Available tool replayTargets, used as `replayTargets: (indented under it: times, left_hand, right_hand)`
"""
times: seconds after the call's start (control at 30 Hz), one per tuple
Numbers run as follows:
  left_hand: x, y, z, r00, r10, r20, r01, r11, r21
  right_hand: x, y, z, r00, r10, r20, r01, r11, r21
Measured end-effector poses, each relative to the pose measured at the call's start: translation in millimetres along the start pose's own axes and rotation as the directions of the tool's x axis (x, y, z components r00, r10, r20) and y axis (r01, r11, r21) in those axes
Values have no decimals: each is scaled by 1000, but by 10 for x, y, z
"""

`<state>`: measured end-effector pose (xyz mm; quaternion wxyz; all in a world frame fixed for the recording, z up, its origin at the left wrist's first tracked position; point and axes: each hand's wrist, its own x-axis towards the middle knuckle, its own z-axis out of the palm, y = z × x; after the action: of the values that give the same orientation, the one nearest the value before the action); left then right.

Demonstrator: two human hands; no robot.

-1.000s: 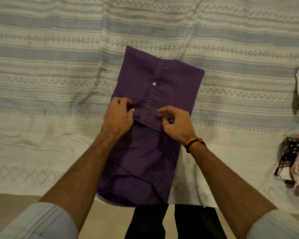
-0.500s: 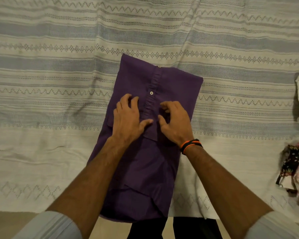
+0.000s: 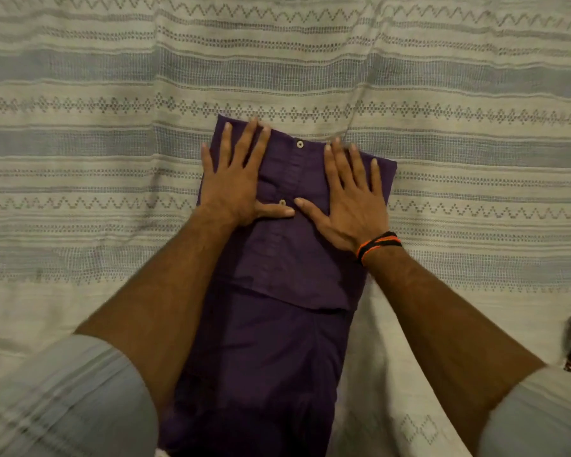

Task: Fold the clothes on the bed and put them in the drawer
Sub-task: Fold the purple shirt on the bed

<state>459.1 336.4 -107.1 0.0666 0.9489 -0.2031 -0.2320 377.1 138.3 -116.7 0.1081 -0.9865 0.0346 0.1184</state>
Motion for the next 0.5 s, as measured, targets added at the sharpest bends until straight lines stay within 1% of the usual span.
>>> replayTargets:
  times: [0.07, 0.1, 0.17, 0.23, 0.27, 0.3, 0.37, 0.4, 0.43, 0.5]
  left_hand:
    - [25, -74, -52, 1000, 5, 10, -5, 999, -50]
    - [32, -110, -71, 1000, 10, -17, -11, 996, -88]
    - [40, -172, -109, 990, -22, -138, -5, 981, -193]
    - [74, -238, -127, 952, -142, -271, 54, 950, -308]
    - [101, -251, -155, 931, -202, -304, 89, 934, -347]
    - [142, -254, -190, 917, -253, -309, 124, 916, -382]
    - [252, -240, -270, 897, -356, -262, 193, 849, -492]
    - [306, -221, -327, 882, -417, -219, 230, 787, -572]
    - [362, -218, -378, 863, -479, -158, 271, 705, -656]
    - [450, -249, -432, 837, -547, -26, 344, 561, -753]
  right_hand:
    - [-23, 67, -33, 998, 62, 10, -62, 997, 54]
    - [-32, 86, -58, 997, 79, -5, -79, 993, 90]
    - [-26, 122, -138, 991, 122, -61, -110, 980, 167]
    - [-3, 167, -196, 971, 187, -146, -152, 963, 221]
    - [11, 192, -221, 959, 217, -181, -171, 956, 240]
    - [36, 219, -249, 949, 244, -200, -187, 946, 266]
    - [96, 277, -307, 942, 291, -169, -227, 920, 321]
    - [132, 303, -342, 941, 310, -137, -251, 909, 334]
    - [175, 330, -376, 939, 329, -102, -276, 896, 348]
    - [244, 361, -429, 930, 367, -35, -321, 852, 415]
